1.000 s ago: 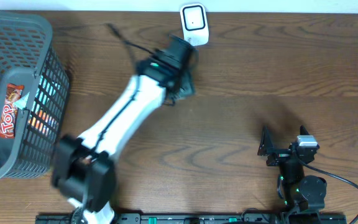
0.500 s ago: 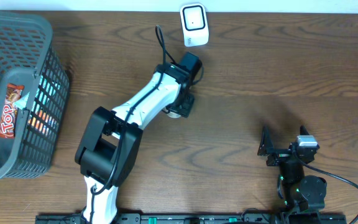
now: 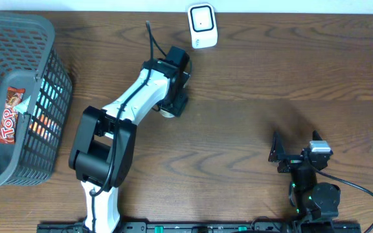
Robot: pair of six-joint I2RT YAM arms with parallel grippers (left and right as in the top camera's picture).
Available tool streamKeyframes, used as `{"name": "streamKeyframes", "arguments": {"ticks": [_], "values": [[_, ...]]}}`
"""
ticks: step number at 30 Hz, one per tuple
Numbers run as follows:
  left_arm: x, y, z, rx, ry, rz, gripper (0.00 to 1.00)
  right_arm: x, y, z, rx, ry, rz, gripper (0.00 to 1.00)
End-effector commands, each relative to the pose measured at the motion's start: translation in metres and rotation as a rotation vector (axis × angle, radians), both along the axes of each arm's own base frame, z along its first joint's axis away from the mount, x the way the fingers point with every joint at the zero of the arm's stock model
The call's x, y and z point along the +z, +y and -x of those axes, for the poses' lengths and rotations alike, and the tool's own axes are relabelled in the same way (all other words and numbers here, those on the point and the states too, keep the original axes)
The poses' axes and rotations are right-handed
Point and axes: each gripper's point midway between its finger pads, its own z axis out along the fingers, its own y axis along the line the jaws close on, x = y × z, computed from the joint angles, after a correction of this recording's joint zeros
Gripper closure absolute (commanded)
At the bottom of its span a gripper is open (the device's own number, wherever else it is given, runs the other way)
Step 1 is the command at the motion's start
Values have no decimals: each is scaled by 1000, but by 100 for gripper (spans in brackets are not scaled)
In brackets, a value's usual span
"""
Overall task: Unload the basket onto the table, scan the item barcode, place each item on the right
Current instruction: 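Lift the jar out and carry it toward the white scanner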
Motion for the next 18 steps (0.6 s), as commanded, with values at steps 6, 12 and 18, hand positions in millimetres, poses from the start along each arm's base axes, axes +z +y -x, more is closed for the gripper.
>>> {"name": "streamKeyframes", "arguments": {"ticks": [6,12,18], "values": [[-13,11,12,-4,30,2,34,-1,-2,0,-7,3,6,1],[-25,13,19,-19,38,0,34,-1,-2,0,-7,3,6,1],[-27,14,20,-19,41,-2,25,-1,-2,0,-7,3,6,1]]}}
